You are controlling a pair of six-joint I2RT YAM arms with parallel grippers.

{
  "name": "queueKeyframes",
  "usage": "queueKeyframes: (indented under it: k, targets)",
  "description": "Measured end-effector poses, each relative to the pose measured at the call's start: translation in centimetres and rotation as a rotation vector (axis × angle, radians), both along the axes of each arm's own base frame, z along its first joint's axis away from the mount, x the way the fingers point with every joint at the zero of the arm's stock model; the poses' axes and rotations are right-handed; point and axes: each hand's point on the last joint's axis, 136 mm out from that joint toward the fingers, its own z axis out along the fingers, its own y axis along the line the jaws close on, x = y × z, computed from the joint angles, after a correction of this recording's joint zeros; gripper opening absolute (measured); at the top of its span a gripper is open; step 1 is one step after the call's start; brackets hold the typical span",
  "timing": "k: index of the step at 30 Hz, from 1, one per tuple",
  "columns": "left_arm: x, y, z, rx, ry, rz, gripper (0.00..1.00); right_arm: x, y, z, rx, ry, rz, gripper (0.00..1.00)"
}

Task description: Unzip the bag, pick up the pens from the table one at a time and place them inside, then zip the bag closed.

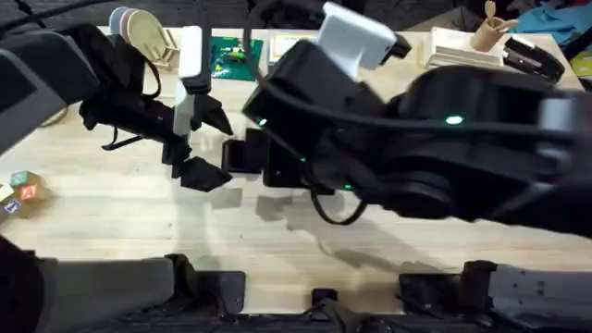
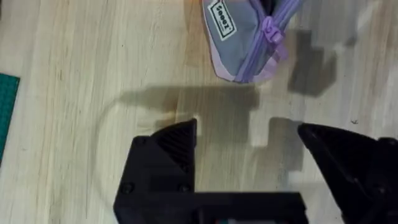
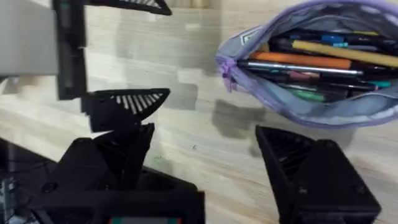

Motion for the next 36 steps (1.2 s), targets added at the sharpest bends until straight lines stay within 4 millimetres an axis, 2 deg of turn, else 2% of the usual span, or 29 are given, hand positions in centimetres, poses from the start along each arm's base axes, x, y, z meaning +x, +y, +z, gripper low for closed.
queueKeyframes:
  k: [4, 6, 11, 19, 26, 36]
  targets:
    - [0.0, 0.0, 0.0, 0.000, 0.000, 0.000, 0.993, 0.3, 0.3, -1.3, -0.022, 0.021, -0.025, 0.998]
    - [0.0, 0.0, 0.0, 0.000, 0.000, 0.000, 0.993, 0.5, 0.7, -3.8, -0.067, 0.060, -0.054, 0.998]
    - [0.0, 0.0, 0.0, 0.000, 0.000, 0.000, 0.993, 0.6, 0.9, -5.9, -0.112, 0.088, -0.067, 0.998]
    - [0.0, 0.0, 0.0, 0.000, 0.000, 0.000, 0.993, 1.6, 2.1, -7.2, -0.100, 0.074, -0.092, 0.996]
    - [0.0, 0.0, 0.0, 0.000, 0.000, 0.000, 0.993, 2.9, 1.9, -8.6, -0.137, 0.038, -0.141, 0.962]
    - [0.0, 0.0, 0.0, 0.000, 0.000, 0.000, 0.994, 5.0, 1.1, -7.8, -0.149, -0.068, -0.226, 0.862]
